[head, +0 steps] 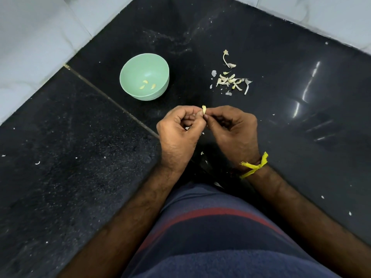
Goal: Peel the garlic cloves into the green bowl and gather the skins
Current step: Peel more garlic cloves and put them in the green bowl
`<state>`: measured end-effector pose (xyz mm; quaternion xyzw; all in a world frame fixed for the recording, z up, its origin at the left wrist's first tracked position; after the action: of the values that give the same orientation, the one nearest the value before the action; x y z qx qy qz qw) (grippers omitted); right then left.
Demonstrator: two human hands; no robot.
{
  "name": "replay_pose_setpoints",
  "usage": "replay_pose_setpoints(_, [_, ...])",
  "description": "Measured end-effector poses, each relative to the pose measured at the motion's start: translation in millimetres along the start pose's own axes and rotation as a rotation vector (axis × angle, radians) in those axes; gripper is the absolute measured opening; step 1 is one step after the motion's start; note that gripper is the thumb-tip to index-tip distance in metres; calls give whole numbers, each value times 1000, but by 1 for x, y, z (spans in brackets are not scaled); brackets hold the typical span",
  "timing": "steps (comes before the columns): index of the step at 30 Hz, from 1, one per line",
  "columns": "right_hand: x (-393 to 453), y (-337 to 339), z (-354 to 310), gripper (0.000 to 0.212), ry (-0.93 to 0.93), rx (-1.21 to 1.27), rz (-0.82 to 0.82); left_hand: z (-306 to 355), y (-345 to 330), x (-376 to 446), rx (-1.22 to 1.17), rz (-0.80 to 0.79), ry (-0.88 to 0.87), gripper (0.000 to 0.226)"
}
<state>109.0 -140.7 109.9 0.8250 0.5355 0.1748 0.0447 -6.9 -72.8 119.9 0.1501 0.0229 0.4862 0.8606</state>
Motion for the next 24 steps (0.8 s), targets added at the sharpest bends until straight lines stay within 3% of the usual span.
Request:
replay_pose_setpoints(11, [-2, 1, 6, 13, 68, -65, -61, -4, -6, -3, 102, -2, 24, 9])
replay_pose_setpoints(15, [3, 6, 3, 13, -81, 158, -168, 0, -3, -1, 150, -11, 29, 1])
replay_pose_setpoints(18, [4, 8, 1, 10, -188, 365, -135, 5, -3, -1, 216, -31, -2, 5])
replay_pose_setpoints(24, [2, 10, 4, 8, -217, 282, -142, 1, -7, -2, 179, -57, 76, 6])
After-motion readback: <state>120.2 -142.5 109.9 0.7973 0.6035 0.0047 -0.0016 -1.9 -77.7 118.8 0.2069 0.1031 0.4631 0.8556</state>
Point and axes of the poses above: each hand's wrist, its own x-axis towards the middle knuckle, its own y-axis out of the back of the hand, z = x × y, the point moved 2 cm from there along x, towards the middle knuckle, and after that the axes turned 14 degrees about -z, right-handed, at the moved point
